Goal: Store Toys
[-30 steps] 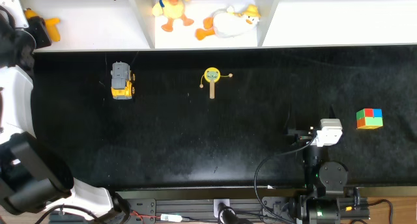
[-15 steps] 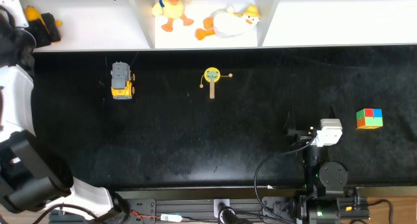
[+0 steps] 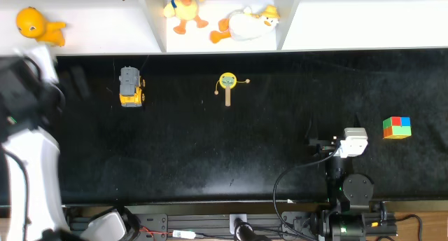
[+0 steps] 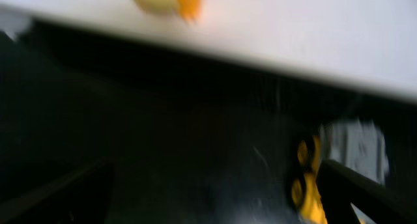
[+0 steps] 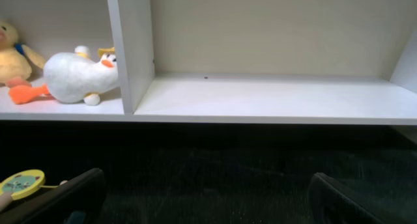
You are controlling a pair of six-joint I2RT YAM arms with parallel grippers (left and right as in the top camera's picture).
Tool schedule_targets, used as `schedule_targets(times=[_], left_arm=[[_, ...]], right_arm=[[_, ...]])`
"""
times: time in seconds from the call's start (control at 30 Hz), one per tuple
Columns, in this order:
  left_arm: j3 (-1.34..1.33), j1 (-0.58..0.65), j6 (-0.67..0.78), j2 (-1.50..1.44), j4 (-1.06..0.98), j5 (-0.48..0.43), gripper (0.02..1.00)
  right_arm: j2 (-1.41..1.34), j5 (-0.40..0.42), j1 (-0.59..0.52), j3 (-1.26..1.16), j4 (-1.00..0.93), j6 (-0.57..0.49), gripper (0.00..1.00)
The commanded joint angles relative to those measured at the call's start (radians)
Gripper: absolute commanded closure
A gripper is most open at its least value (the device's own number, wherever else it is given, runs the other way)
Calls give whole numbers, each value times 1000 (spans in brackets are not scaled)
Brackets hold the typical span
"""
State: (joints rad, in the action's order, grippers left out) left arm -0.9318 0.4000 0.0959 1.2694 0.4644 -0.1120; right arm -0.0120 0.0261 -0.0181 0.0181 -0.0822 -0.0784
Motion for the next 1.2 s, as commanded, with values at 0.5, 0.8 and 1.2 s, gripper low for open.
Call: schedule_targets(times=[0.5,0.8,1.2], left_arm=[[145,-323,-109,55,-120,19,20],[145,-330,-132,219,-187,-8,80],[145,-356,-131,244,-244,-10,487]], right_arm=[[8,-7,-3,-14,5,8,5],[8,-7,-3,-14,5,8,5],[8,-7,-3,-14,5,8,7]])
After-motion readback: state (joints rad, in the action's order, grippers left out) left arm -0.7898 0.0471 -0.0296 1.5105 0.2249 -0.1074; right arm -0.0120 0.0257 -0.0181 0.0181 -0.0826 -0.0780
